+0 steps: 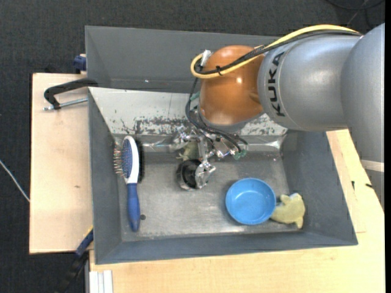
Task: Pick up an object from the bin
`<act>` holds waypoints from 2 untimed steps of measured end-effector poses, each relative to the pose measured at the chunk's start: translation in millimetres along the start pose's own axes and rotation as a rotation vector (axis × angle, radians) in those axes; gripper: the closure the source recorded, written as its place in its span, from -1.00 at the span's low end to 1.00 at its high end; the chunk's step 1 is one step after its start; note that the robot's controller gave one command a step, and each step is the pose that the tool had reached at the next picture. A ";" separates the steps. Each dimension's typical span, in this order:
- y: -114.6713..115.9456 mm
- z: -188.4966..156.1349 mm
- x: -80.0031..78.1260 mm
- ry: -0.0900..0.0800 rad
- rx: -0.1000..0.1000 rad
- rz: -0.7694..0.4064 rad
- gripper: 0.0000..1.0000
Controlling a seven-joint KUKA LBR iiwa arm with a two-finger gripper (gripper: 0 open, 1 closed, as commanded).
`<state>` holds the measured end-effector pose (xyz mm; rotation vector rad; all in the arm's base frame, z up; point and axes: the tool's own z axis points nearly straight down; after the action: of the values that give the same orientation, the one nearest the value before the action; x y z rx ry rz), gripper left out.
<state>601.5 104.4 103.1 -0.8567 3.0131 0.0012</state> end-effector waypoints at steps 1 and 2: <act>-21.5 24.2 9.6 0.001 -0.009 -0.056 -1.00; -20.4 22.2 7.2 0.002 -0.002 -0.056 -1.00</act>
Offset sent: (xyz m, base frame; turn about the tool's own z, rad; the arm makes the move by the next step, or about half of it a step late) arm -0.0003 -0.0292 -0.0331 -0.0610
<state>606.3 83.4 80.9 -0.9418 2.9901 0.0035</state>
